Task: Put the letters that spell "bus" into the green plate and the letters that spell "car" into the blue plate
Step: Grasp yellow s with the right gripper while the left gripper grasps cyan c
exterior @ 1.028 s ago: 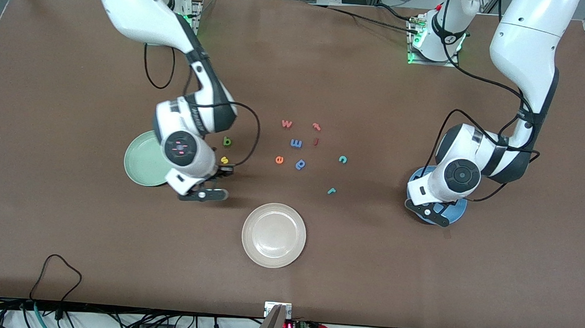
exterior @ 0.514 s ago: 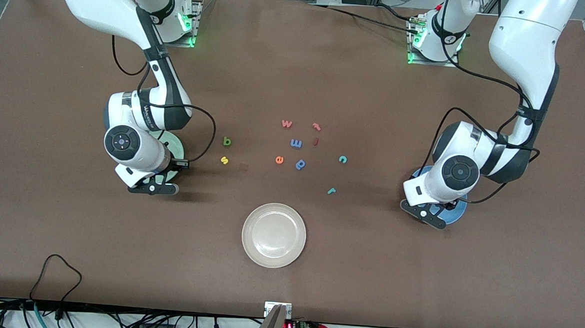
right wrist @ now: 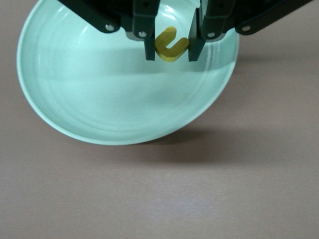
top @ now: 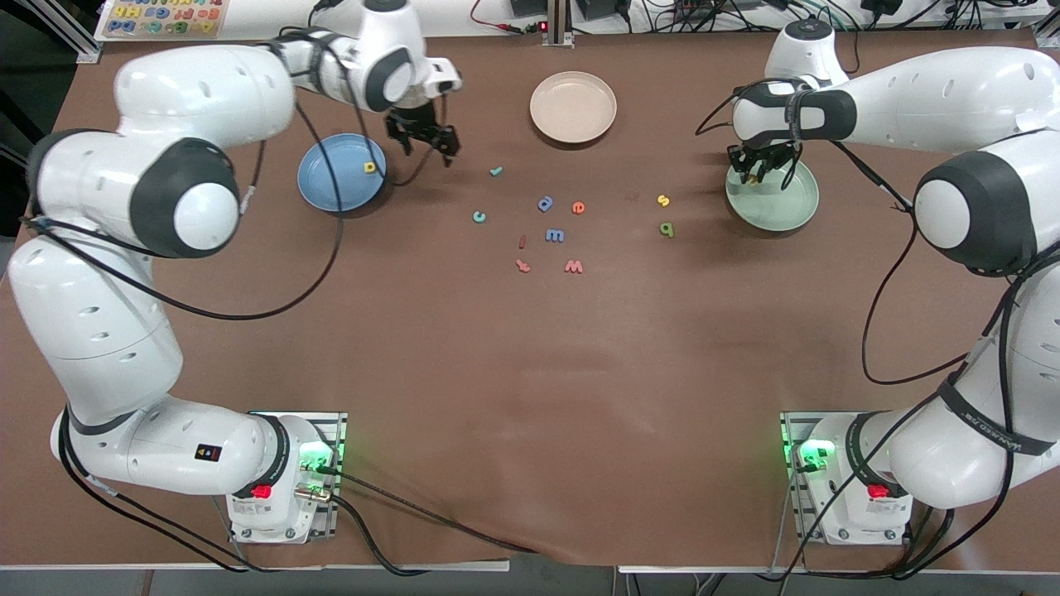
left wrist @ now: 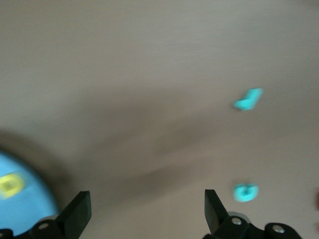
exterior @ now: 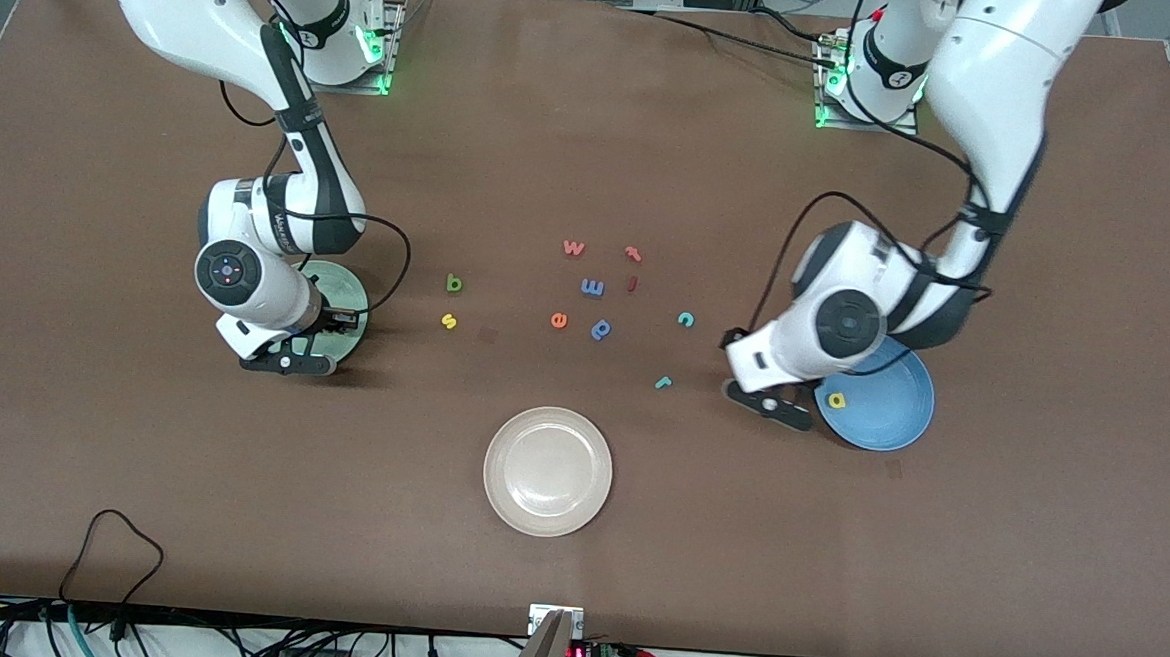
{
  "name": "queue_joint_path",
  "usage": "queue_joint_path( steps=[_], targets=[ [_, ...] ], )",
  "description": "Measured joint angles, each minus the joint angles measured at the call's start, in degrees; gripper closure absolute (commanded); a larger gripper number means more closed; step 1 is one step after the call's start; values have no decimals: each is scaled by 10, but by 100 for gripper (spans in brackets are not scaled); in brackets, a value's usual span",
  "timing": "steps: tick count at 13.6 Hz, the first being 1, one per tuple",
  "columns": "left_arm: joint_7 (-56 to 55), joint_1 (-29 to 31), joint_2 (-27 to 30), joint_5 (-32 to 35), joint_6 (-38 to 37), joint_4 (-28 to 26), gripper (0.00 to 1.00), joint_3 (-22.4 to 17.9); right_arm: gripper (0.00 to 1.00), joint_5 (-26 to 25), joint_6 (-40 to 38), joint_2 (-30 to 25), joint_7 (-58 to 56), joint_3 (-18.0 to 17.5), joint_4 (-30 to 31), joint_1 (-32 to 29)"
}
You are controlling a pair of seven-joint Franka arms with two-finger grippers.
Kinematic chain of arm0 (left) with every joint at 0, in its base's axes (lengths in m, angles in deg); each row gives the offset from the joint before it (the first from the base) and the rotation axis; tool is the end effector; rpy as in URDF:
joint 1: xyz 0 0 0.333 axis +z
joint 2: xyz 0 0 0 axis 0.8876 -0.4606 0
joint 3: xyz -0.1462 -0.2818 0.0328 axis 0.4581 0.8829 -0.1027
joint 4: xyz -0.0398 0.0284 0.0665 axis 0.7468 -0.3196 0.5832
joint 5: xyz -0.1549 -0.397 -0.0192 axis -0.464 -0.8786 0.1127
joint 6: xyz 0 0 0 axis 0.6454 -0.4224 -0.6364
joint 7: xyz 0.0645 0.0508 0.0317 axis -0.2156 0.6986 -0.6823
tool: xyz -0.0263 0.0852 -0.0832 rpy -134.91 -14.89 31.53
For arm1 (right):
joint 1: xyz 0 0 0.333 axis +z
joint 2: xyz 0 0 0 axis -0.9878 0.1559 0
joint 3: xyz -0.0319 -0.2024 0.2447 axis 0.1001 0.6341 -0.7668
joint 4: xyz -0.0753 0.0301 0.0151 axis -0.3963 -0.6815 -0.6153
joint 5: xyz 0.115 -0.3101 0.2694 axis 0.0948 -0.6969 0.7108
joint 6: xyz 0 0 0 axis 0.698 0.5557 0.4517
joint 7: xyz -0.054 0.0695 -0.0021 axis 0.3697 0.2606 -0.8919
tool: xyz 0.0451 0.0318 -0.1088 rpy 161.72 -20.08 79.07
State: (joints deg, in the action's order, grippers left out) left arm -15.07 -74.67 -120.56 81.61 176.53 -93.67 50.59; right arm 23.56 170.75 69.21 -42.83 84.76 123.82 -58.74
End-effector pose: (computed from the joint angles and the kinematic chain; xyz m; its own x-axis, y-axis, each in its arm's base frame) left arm 0.6330 -0.2965 0.2081 0.9195 -0.3726 -0.1249 -0.3679 -0.9279 0.0596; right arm 0.6141 0.1201 0.1700 0.9916 0.0051 -0.1291 0.0170 -0.9957 0.0911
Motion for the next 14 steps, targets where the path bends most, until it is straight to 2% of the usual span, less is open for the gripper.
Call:
queue_joint_path(
  steps=[1,3,4,7,9,10,11,12,13,14],
  targets=[
    [-19,-22,-10,8,1,12,4,0,1,0,0,-1,-1,0,2,-2],
    [-35,-39,-21,12,2,10,19,0,0,0,1,-2,-1,0,2,-4],
    [-39,-39,-24,12,18,-4,23,2,0,1,2,-6,2,-1,2,-3],
    [-88,-46,-25,13,91,-75,25,18,0,1,9,-25,55,-10,-1,20],
    [-117,-65,-25,14,102,-91,25,22,0,7,33,-26,83,-14,0,58],
    [-129,-72,-24,16,102,-92,32,22,1,17,49,-22,95,-15,0,76],
    [-136,-78,-24,21,102,-94,40,23,8,24,60,-15,101,-15,-1,89],
    [-139,-81,-23,34,103,-98,40,22,15,27,66,-7,103,-15,-3,98],
    [-141,-81,-21,47,108,-102,46,23,17,28,68,3,104,-15,-6,105],
    [-143,-80,-19,57,109,-104,58,23,18,29,69,11,104,-15,-8,111]
  ],
)
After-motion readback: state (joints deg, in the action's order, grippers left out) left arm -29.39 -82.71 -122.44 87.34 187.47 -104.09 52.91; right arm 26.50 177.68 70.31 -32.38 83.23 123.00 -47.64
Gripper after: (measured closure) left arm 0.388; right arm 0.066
